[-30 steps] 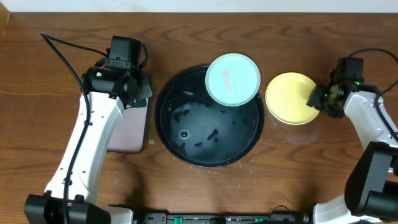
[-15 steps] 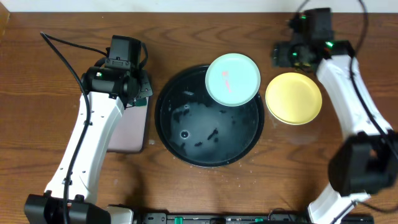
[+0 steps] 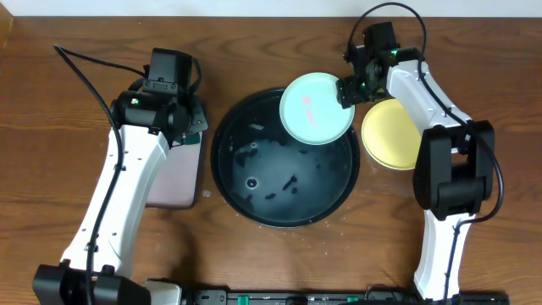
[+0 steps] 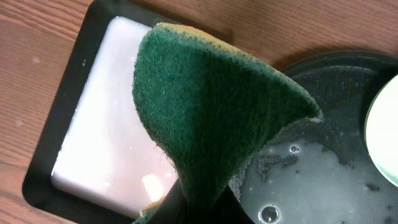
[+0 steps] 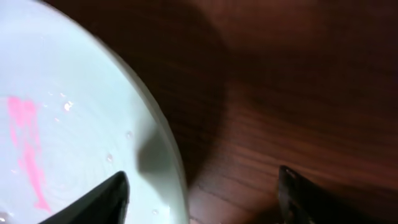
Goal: Clean dirty plates on tray and stack at the side
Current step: 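Move the right gripper back and grip the pale green plate rim, then scrub the pale green plate with the sponge in the left gripper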
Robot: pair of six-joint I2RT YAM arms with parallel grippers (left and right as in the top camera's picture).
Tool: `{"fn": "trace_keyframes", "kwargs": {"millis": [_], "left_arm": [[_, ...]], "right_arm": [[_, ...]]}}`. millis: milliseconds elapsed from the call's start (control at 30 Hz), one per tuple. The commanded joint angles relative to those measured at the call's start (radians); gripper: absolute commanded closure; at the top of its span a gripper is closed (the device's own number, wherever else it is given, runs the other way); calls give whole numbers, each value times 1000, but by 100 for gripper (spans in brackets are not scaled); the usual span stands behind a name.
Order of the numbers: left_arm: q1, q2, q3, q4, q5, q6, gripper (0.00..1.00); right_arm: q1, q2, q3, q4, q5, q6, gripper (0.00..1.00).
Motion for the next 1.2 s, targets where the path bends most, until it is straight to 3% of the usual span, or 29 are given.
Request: {"fn": "trace_keyframes", "kwargs": {"millis": [0, 100, 267, 533, 667, 967, 1167], "left_arm": [[3, 5, 3, -3, -8, -10, 93], [3, 5, 3, -7, -8, -10, 93], [3, 5, 3, -12, -8, -10, 92], [3, 5, 3, -12, -8, -10, 92], [3, 5, 3, -12, -8, -10, 93], [3, 5, 3, -10, 1, -9, 92], [3, 5, 3, 5, 70, -9, 92]], "right_arm": [[2, 6, 29, 6, -64, -17, 38], [3, 9, 28, 2, -97, -16, 55], [8, 9, 27, -13, -108, -13, 69], [14, 10, -3, -31, -108, -13, 75], [21, 10, -24, -39, -108, -13, 99], [89, -10, -24, -104, -108, 5, 99], [158, -27, -24, -192, -108, 181, 99]]}}
